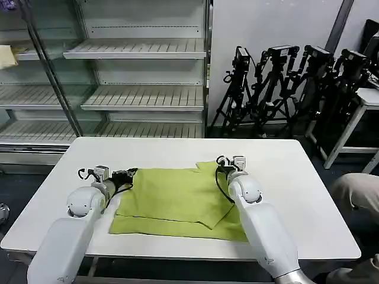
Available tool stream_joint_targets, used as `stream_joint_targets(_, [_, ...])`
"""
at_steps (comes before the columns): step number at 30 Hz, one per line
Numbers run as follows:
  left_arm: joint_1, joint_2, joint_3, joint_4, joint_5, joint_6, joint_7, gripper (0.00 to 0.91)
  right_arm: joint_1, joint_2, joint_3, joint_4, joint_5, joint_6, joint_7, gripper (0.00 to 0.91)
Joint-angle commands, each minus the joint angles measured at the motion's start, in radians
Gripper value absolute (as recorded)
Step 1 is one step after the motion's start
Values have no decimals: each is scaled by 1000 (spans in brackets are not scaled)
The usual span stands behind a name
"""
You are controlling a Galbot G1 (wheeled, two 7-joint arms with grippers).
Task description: Fold and organize the clothes.
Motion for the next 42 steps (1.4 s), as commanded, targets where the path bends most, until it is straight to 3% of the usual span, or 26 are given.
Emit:
stream_joint_targets(1, [54, 15, -22, -94, -39, -3, -2, 20, -75, -57, -3, 148, 28, 0, 1, 0])
stream_joint_targets(11, [165, 48, -65, -226, -58, -4, -4, 20, -185, -112, 27, 330, 33, 1, -1, 0])
stream_joint_targets(16, [228, 59, -87, -308, -69, -4, -7, 20, -294, -164, 41, 473, 35, 1, -1, 0])
stream_joint_targets(23, [315, 62, -118, -384, -63, -4, -9, 20, -444, -174, 56, 583, 24, 1, -5, 0])
stream_joint_targets(29, [370, 70, -136, -431, -51, -4, -10, 20, -502, -175, 68, 627, -32, 13, -17, 0])
stream_joint_targets(38, [403, 74, -150, -452, -31, -4, -10, 20, -562, -193, 105, 695, -36, 10, -17, 0])
stream_joint_targets(42, [406, 111, -154, -446, -16, -8, -8, 20, -569, -196, 118, 685, -37, 10, -29, 0])
